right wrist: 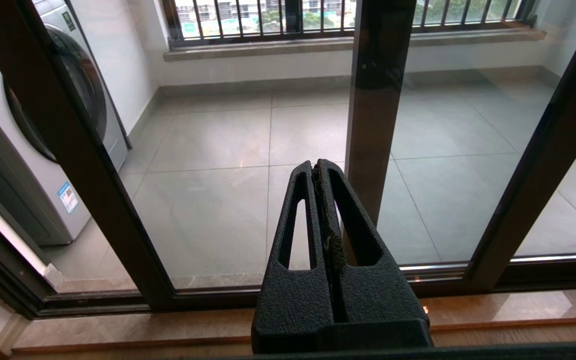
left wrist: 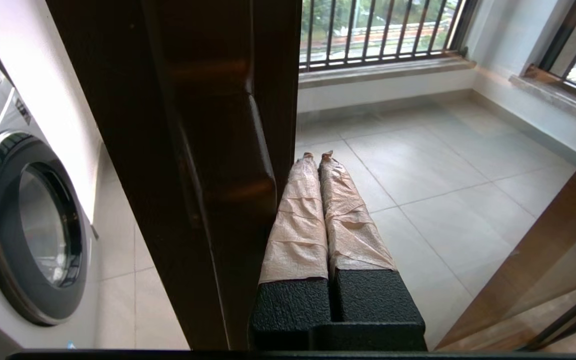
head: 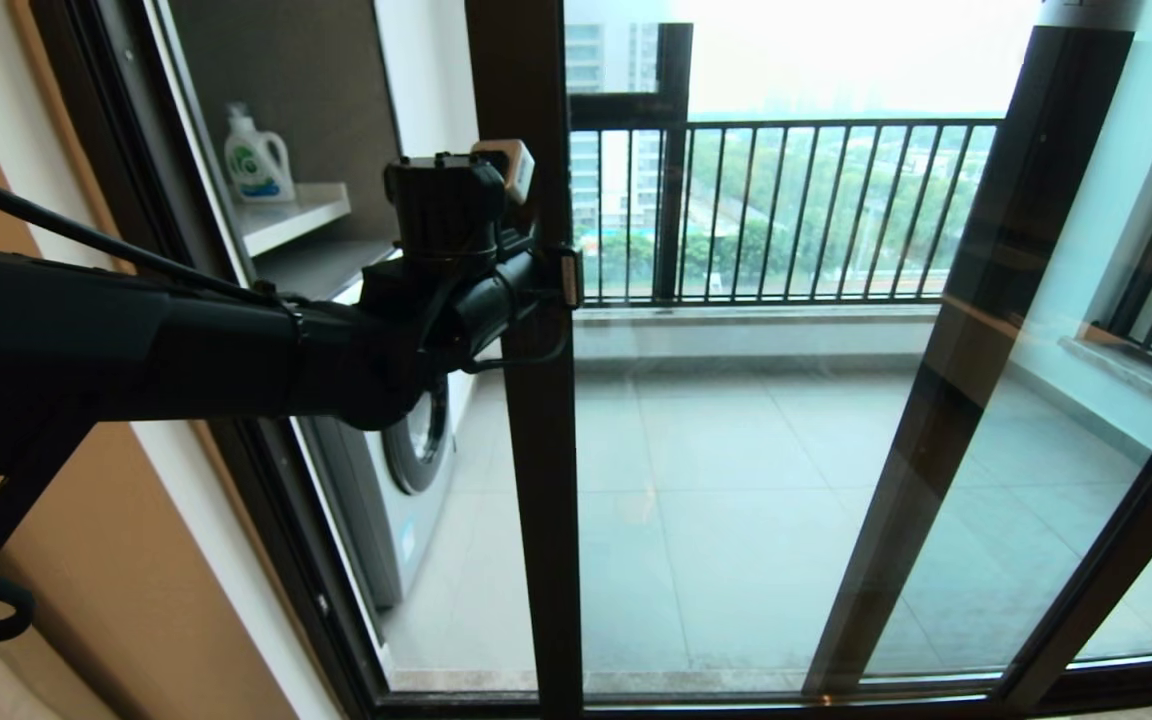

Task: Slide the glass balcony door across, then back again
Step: Close the slid door

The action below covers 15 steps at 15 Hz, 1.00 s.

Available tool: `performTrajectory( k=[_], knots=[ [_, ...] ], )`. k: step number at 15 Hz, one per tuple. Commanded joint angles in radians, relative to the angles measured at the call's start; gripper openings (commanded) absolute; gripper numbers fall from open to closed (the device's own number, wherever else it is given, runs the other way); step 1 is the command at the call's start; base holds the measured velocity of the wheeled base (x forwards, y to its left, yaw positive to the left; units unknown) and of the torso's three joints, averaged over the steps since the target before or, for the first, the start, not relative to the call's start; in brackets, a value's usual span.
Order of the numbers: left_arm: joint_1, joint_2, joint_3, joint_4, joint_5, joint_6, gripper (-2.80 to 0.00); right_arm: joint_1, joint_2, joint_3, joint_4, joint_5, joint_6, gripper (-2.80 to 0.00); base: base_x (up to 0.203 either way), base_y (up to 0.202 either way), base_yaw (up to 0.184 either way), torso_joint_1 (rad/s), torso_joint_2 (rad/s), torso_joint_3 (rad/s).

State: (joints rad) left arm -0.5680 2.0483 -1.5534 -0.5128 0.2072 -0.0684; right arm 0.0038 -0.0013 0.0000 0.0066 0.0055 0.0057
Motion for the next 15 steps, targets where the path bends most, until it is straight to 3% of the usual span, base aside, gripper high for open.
performTrajectory(
  k=[1,9,15],
  knots=[
    [0.03,-0.009,0.013,-0.003,0.003,-0.001,-2.8,0.001,0.001,0.0,0.0,0.001,0.0,-2.8,0.0,0.0,0.0,0.0,0.0,0.0],
    [0.109,-0.017,0.044,-0.046,0.003,-0.001,-2.8,0.001,0.001,-0.001,0.0,0.001,0.0,-2.8,0.0,0.0,0.0,0.0,0.0,0.0],
    [0.147,-0.066,0.158,-0.05,0.003,-0.009,-2.8,0.001,0.001,0.0,0.001,0.001,0.0,-2.8,0.0,0.0,0.0,0.0,0.0,0.0]
  ],
)
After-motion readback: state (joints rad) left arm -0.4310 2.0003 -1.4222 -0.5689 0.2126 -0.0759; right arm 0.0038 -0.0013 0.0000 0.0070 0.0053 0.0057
